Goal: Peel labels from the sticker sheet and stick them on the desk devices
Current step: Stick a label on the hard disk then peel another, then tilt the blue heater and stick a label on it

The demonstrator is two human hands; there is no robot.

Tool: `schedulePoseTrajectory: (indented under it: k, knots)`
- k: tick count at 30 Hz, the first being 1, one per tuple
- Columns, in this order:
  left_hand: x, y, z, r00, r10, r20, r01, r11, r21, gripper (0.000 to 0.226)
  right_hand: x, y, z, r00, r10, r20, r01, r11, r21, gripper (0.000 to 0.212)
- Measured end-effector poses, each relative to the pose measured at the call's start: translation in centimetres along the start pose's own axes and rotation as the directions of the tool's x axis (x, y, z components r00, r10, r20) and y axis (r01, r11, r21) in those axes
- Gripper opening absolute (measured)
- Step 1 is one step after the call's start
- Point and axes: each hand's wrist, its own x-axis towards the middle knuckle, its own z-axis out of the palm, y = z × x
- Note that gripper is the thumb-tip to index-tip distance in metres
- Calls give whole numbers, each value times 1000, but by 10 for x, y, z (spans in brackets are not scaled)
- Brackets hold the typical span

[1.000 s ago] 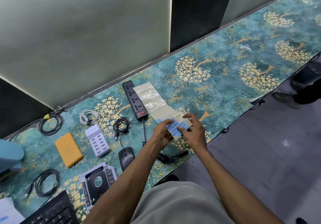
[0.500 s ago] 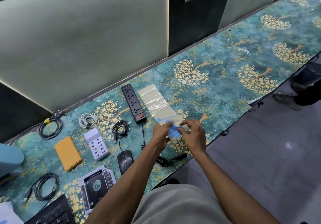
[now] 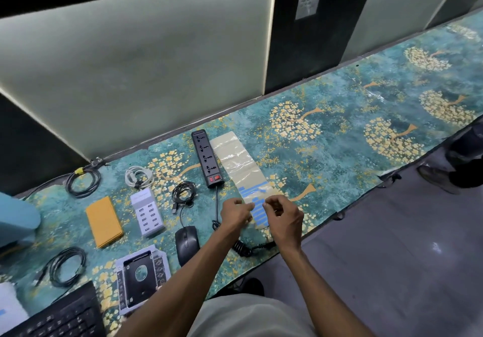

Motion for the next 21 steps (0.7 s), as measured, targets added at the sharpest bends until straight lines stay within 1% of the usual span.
schedulePoseTrajectory:
  k: [2, 3, 6, 7, 8, 10, 12, 15, 16, 18, 21]
  knots:
    - [-1, -3, -13, 998, 35, -53, -34, 999, 6, 45, -4, -8, 13, 999, 14, 50, -16, 999, 44, 6]
    - [-4, -4, -25, 995, 53, -79, -54, 999, -8, 43, -9, -14, 23, 996, 10, 88, -15, 998, 58, 7]
    - [-19, -7, -68, 985, 99, -139, -109, 992, -68, 19, -23, -35, 54, 982, -14, 189, -1, 997, 82, 6]
    - [-24, -9, -83, 977, 111, -181, -127, 989, -80, 13, -28, -42, 65, 977, -20, 211, 0, 995, 95, 6]
    - [-30, -15, -106, 961, 110, -253, -140, 985, -102, 8, -37, -52, 81, 966, -29, 258, 0, 994, 111, 6]
    - [-40, -25, -138, 936, 80, -344, -127, 985, -118, 2, -51, -68, 103, 949, -43, 313, 0, 991, 136, 6]
    - [-54, -37, -175, 889, 45, -455, -105, 989, -108, 4, -68, -87, 127, 919, -70, 388, 3, 986, 169, 8]
    - [-83, -62, -240, 775, 22, -631, -99, 991, -87, 2, -103, -123, 162, 834, -154, 529, 38, 974, 224, 10]
    - [-93, -66, -260, 730, 35, -682, -96, 994, -52, 6, -113, -136, 173, 798, -188, 572, 60, 970, 234, 9]
    - [-109, -69, -297, 656, 87, -750, -89, 995, 39, 12, -128, -158, 191, 754, -229, 616, 71, 960, 269, 8]
    - [-131, -67, -356, 586, 140, -799, -85, 990, 111, 15, -152, -193, 216, 713, -232, 662, 24, 951, 307, 8]
